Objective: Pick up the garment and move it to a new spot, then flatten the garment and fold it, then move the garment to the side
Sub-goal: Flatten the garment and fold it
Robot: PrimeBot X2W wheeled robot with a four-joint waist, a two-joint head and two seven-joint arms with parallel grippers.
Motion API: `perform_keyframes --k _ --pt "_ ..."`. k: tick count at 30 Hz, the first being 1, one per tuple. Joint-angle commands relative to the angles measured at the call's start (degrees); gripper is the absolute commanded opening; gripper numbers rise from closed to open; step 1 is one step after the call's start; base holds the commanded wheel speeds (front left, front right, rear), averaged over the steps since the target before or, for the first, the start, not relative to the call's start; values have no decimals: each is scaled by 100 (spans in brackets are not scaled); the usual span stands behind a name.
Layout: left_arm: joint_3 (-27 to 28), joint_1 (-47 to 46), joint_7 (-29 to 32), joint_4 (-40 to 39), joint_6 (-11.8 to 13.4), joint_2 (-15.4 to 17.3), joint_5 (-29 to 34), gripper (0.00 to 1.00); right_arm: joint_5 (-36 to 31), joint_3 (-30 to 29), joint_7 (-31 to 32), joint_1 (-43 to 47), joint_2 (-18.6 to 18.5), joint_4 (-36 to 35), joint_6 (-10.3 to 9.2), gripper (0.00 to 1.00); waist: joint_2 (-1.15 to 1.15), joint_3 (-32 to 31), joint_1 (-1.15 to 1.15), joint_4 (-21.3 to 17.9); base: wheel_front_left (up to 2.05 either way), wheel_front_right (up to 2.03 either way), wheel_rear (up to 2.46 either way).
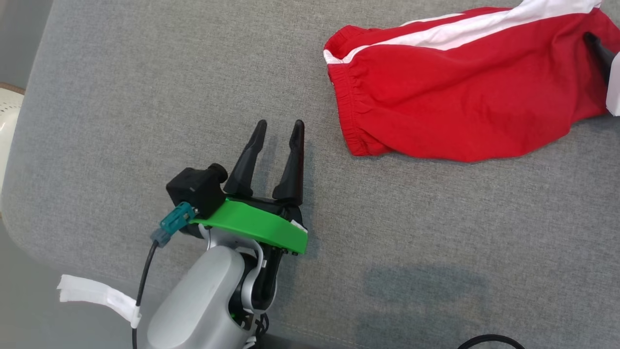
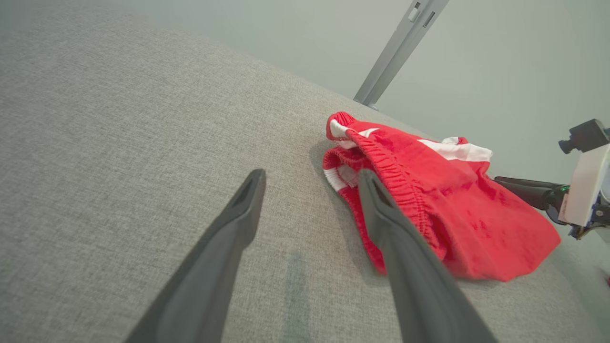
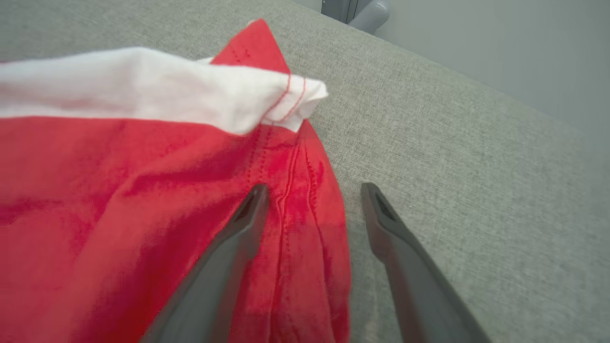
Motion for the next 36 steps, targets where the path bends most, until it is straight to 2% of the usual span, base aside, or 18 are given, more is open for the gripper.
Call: perform_keyframes --k 1,2,3,10,16,22,28,34,36 --pt "-6 45 -13 43 -68 -42 101 100 133 27 83 250 114 -20 -2 30 0 -15 0 15 0 0 0" --pt "-6 45 -13 43 -68 -42 101 100 133 27 83 250 114 -20 -2 30 0 -15 0 15 0 0 0" --pt "-6 43 -13 59 -84 -67 120 100 245 29 110 303 174 -74 -1 0 0 -25 0 15 0 0 0" --pt "7 201 -14 148 -332 26 281 100 1268 -468 75 628 456 -362 -2 0 0 -356 0 -231 0 0 0" --pt "64 573 -14 205 -473 330 517 100 2170 -1115 135 1229 790 -704 -3 0 0 -893 0 -743 0 0 0" --pt "222 1153 -14 118 -542 659 635 100 2693 -1783 395 1940 991 -962 -3 0 0 -1429 0 -1266 0 0 0" --pt "375 1642 -14 -29 -510 777 788 100 2595 -2520 471 2515 979 -1014 -3 0 0 -1668 0 -1493 0 0 0" --pt "379 1845 -14 -135 -569 598 884 100 1861 -3224 224 2654 891 -1130 -2 0 0 -1572 0 -1406 0 0 0" --pt "407 1891 -14 -150 -586 546 910 100 1623 -3337 220 2556 1097 -1362 -2 0 0 -1500 0 -1349 0 0 0"
